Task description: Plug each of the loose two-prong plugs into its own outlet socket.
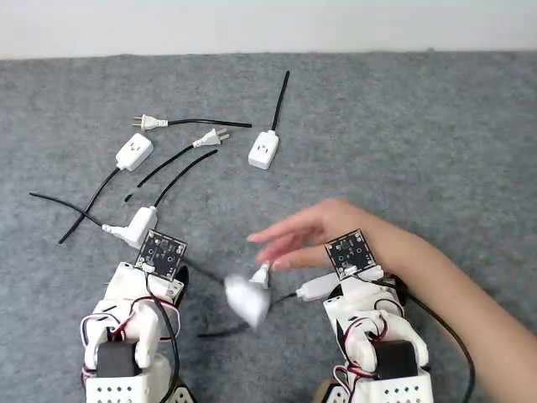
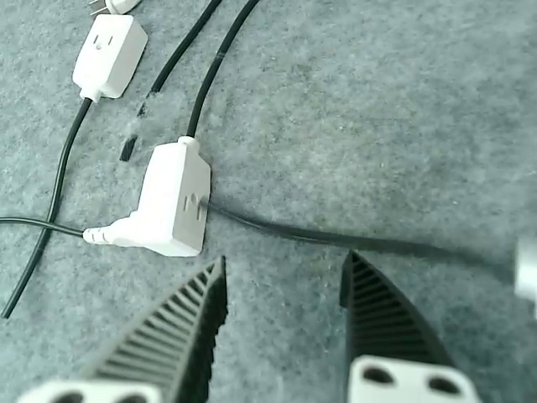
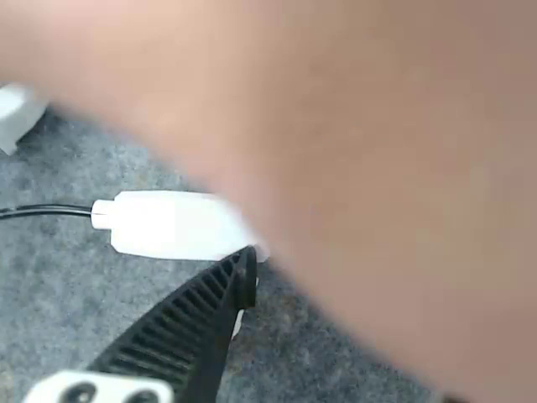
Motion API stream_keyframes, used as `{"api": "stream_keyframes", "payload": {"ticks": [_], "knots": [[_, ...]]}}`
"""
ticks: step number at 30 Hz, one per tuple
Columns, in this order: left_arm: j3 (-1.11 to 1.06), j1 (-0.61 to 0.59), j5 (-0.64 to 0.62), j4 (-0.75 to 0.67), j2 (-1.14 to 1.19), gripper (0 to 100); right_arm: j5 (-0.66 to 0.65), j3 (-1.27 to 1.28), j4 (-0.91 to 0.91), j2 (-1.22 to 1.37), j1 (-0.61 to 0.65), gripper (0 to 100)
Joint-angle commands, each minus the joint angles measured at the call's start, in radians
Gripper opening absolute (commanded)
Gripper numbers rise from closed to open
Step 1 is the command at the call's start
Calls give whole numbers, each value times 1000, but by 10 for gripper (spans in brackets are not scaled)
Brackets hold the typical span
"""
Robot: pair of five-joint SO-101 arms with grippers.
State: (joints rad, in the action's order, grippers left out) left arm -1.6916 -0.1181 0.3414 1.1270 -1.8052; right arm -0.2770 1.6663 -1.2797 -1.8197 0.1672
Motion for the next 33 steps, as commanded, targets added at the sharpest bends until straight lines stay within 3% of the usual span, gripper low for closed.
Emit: {"api": "stream_keyframes", "payload": {"ticks": [1,33], "knots": [[10,6,17,-28,-18,224,2,17,-25,7,-4,407],[10,37,18,-20,-18,224,2,17,-25,5,-2,407]]}}
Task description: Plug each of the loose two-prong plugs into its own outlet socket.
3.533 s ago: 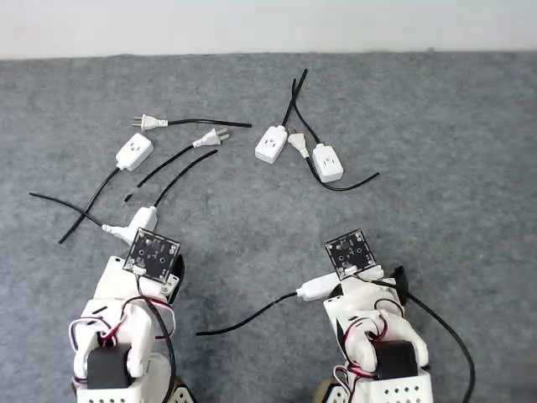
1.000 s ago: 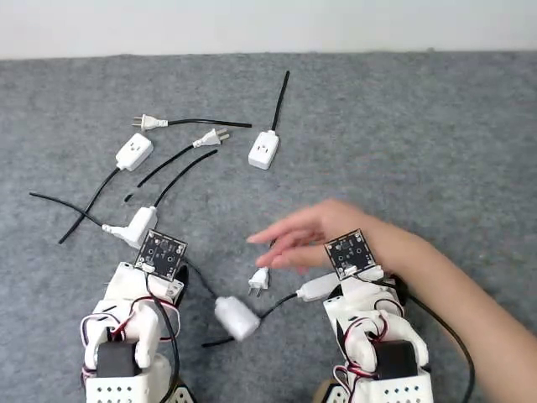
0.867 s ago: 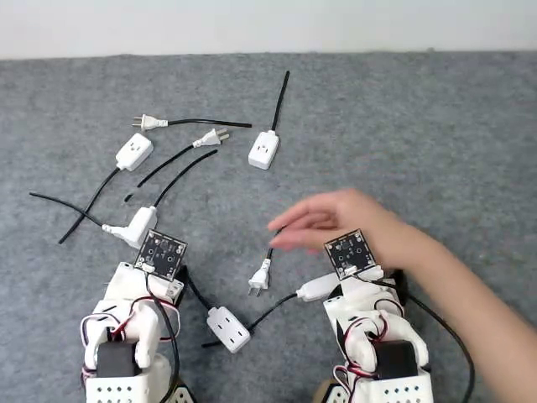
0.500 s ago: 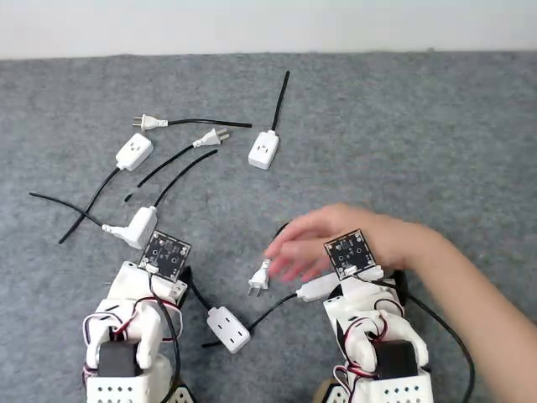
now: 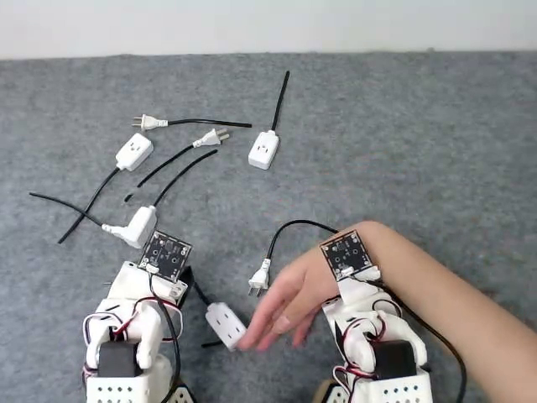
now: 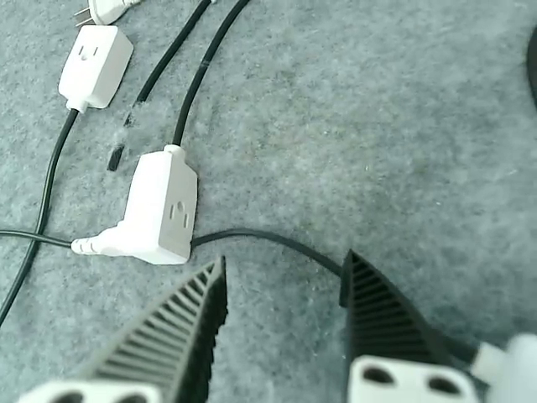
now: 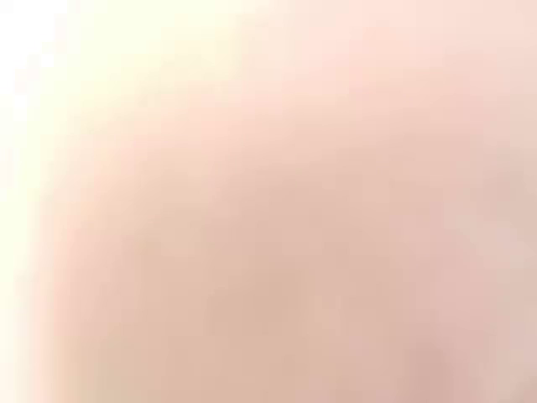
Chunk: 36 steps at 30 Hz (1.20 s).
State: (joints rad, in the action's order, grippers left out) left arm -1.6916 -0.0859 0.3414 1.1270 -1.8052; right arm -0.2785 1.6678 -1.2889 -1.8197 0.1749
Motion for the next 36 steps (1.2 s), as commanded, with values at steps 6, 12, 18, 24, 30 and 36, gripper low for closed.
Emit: {"api": "stream_keyframes", "payload": {"ticks": [6,12,18,24,30,36], "knots": [[10,5,18,-20,-18,224,3,15,-16,5,-10,407],[10,9,18,-20,-18,224,3,15,-16,5,-13,407],[10,11,18,-20,-18,224,3,15,-16,7,-13,407],[10,11,18,-23,-18,224,3,15,-16,7,-13,407],[12,11,14,-21,-18,224,3,15,-16,7,-13,407],[62,5,-3,8,-18,224,3,15,-16,7,-13,407]]}}
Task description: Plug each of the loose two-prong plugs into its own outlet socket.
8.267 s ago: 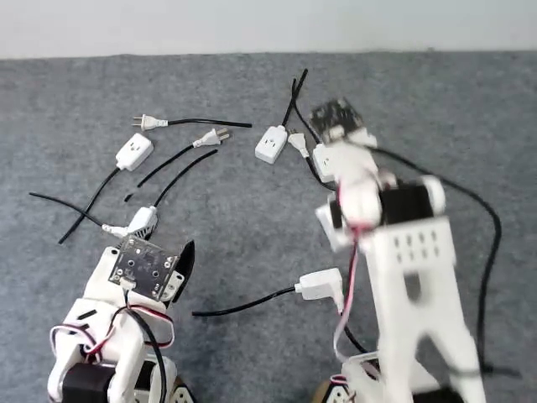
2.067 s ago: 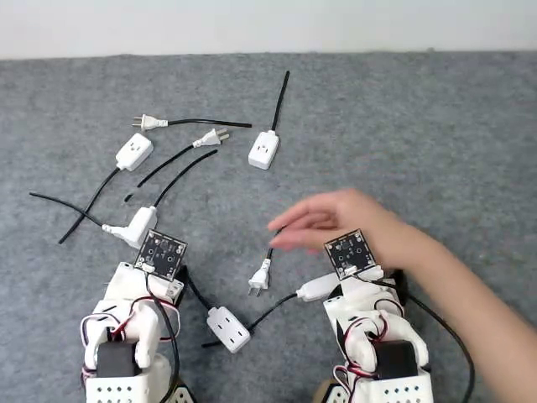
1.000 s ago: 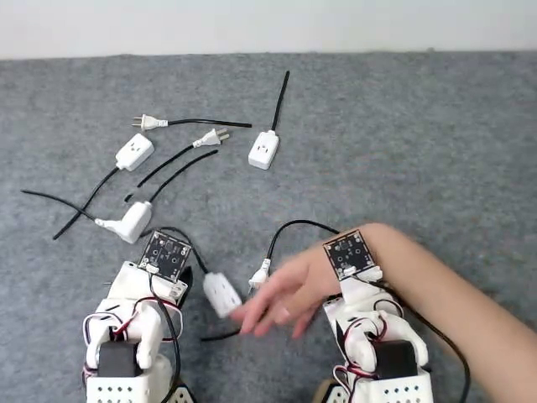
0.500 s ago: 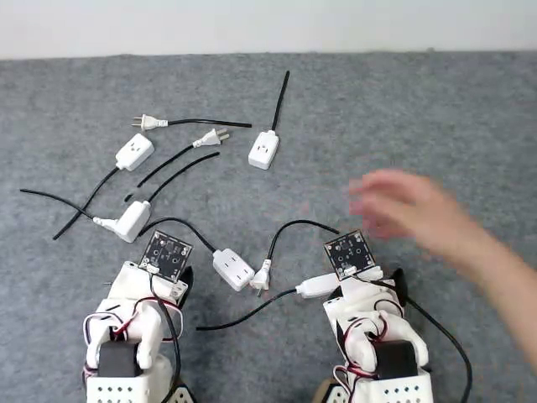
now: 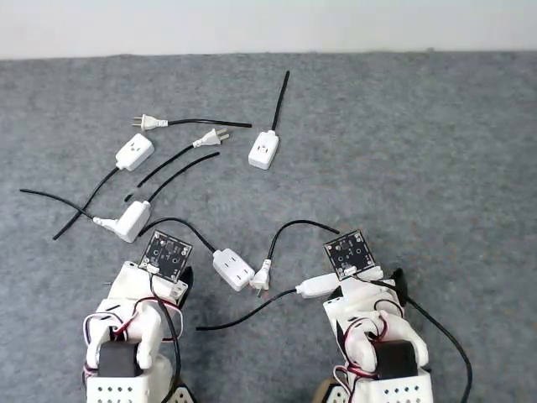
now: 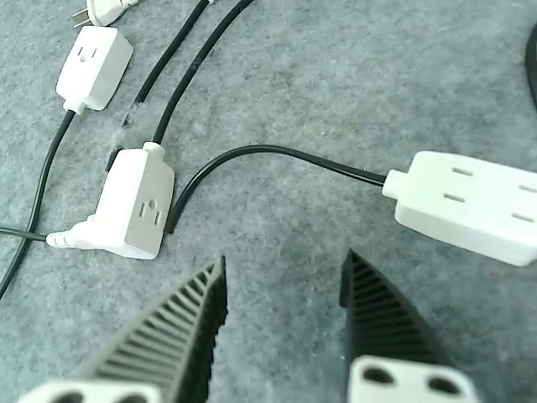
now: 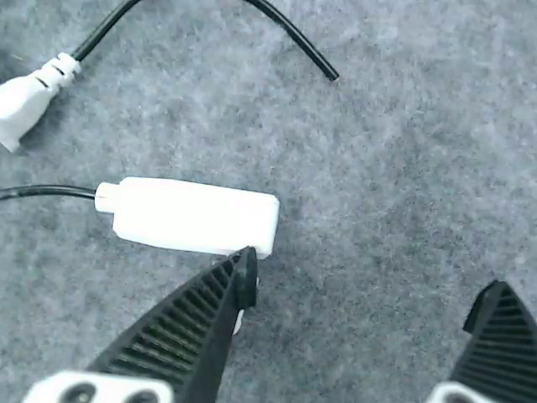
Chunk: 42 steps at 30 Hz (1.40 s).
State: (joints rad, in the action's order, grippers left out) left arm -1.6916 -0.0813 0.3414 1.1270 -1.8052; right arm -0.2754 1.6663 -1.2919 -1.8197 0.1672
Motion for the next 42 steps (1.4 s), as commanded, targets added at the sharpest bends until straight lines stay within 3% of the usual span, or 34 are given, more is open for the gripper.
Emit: {"api": "stream_keyframes", "payload": {"ticks": [1,7,15,21,28,37,42], "knots": [[79,0,-17,20,-18,224,0,17,-13,7,-5,407],[174,-3,-25,98,-18,224,6,17,-7,7,13,407],[274,-86,-23,109,-18,224,6,17,-5,7,200,407],[321,-126,-23,150,-18,224,5,11,110,5,134,407],[360,-146,0,146,-18,224,0,-147,177,5,-58,407],[440,-144,3,184,-18,225,0,-445,38,13,-16,407],[461,-146,3,207,-18,225,0,-480,22,16,12,406]]}}
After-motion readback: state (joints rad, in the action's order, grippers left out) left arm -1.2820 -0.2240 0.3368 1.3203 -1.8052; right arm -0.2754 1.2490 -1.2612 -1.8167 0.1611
